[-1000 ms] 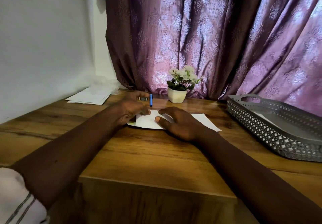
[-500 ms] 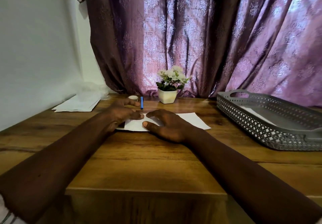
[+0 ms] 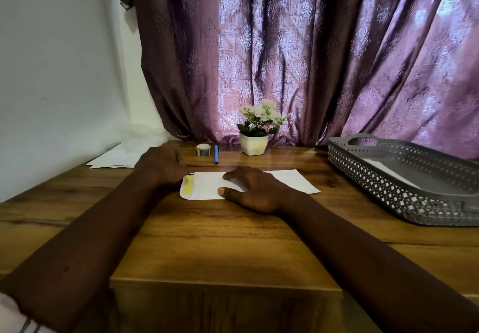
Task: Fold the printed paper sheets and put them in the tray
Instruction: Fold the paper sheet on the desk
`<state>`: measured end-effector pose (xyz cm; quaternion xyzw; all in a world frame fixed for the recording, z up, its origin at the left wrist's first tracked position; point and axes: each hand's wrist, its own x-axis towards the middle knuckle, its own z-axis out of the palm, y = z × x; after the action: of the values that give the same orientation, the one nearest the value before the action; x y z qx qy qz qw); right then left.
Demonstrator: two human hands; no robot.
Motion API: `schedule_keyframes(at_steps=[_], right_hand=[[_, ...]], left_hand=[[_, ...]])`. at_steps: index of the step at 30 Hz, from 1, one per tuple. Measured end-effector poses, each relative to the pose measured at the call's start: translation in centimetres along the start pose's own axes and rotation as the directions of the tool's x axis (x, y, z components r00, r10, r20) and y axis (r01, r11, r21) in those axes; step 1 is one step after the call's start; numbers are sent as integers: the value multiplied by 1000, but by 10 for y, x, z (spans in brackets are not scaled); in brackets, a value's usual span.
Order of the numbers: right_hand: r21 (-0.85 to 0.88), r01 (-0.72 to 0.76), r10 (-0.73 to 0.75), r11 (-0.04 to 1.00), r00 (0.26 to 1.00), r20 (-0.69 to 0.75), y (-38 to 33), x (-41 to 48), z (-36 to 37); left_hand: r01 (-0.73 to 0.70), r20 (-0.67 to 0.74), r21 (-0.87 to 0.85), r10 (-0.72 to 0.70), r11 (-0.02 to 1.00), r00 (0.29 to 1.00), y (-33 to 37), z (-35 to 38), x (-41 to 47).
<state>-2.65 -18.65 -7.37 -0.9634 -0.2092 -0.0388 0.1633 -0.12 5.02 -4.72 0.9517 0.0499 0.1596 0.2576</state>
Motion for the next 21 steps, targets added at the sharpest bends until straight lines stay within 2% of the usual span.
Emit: schedule_keyframes(at_steps=[3,5,9,10,12,14,16,18,21], right_hand=[[1,-1,1,1000,1000,9,-1,0,-1],[8,-2,2,1000,1000,11,-1,-1,-1],[10,-3,3,1000,1000,9,-3,-2,-3],[11,-4,4,1000,1000,10,-3,-2,-3],[11,-3,3,1000,1000,12,-2,-2,-3],[17,0,0,1000,1000,8,-1,-2,-3],[24,2,-2,1000,1000,5,-2,-2,-3],[17,5,-5,1000,1000,1,-2,-2,-3],[14,5,-5,1000,1000,-5,-2,-2,-3]], left_hand=[[58,48,-283,-46,957,998,7,1,-2],[88,63,-402,-68,912,996,12,2,-4],[196,108,-624,-165,756,980,16,1,-7],[199,88,-624,-185,756,979,14,1,-6],[115,-31,-422,-142,899,989,9,-2,-5],[58,-98,-300,-91,952,991,8,-2,-5],[94,17,-456,-97,885,995,11,-2,-7],[188,140,-624,-129,758,982,17,-2,-9],[227,162,-744,-160,628,974,22,-1,-9]])
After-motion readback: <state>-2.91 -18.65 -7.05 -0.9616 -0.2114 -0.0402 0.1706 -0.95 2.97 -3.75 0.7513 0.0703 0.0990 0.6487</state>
